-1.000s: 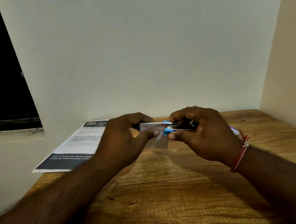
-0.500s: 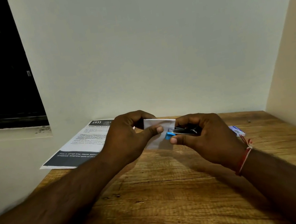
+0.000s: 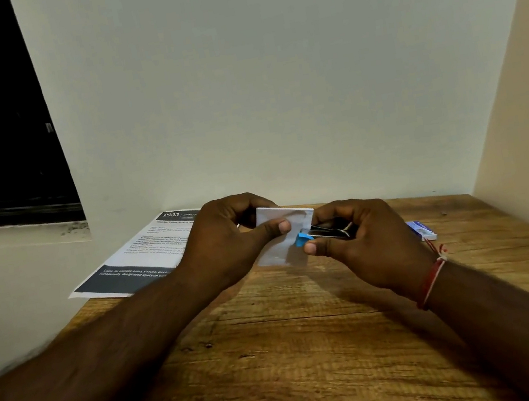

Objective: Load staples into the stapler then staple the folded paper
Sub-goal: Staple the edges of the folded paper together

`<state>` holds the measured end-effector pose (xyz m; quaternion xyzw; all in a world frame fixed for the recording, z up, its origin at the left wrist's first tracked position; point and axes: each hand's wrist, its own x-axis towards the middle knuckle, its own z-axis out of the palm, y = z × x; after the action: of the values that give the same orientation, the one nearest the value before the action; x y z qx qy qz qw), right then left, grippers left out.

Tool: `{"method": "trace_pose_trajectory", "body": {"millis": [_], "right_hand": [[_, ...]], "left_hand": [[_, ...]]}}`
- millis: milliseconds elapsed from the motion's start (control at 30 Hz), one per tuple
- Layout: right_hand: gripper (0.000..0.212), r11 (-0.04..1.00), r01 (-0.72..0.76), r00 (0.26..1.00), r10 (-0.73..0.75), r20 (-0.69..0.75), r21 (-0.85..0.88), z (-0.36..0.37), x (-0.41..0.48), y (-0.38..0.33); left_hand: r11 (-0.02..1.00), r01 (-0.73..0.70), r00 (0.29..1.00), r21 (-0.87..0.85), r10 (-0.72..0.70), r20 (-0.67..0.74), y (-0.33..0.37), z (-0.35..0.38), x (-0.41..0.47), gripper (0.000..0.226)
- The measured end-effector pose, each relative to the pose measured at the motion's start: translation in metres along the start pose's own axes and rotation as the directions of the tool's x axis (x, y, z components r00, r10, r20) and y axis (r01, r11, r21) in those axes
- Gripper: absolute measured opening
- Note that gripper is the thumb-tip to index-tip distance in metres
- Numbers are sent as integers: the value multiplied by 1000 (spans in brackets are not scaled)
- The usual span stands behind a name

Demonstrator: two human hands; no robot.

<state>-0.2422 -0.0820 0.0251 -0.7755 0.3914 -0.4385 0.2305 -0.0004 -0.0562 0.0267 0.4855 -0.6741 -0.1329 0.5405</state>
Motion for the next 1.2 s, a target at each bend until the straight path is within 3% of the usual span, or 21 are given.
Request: {"method": "trace_pose_trajectory", "body": {"millis": [567, 667, 767, 867, 933, 1067, 1200], "right_hand": [[27, 996, -21, 997, 15, -76, -83, 3, 2, 0], [20, 1000, -15, 998, 15, -53, 13, 4, -1, -3], [26, 990, -25, 1000, 24, 11, 142, 0, -4, -6], [30, 982, -90, 994, 98, -42, 169, -6, 5, 5], [27, 985, -159, 983, 164, -87, 65, -11, 11, 19], [25, 885, -219, 975, 211, -65, -411, -20, 16, 41], [21, 830, -278, 955, 293, -47, -484, -22, 17, 47]], "left_hand": [[999, -33, 999, 9, 33, -8, 4, 2, -3, 18], [1000, -20, 999, -14, 20, -28, 2, 1, -2, 20], [998, 10, 998, -68, -14, -62, -1, 0, 0, 25], [991, 53, 995, -124, -63, -78, -5, -1, 3, 29], [984, 75, 994, -161, -88, -72, -8, -2, 4, 31], [971, 118, 990, -207, -131, -52, -11, -2, 4, 36], [958, 153, 984, -242, -170, -50, -6, 0, 2, 43]]}}
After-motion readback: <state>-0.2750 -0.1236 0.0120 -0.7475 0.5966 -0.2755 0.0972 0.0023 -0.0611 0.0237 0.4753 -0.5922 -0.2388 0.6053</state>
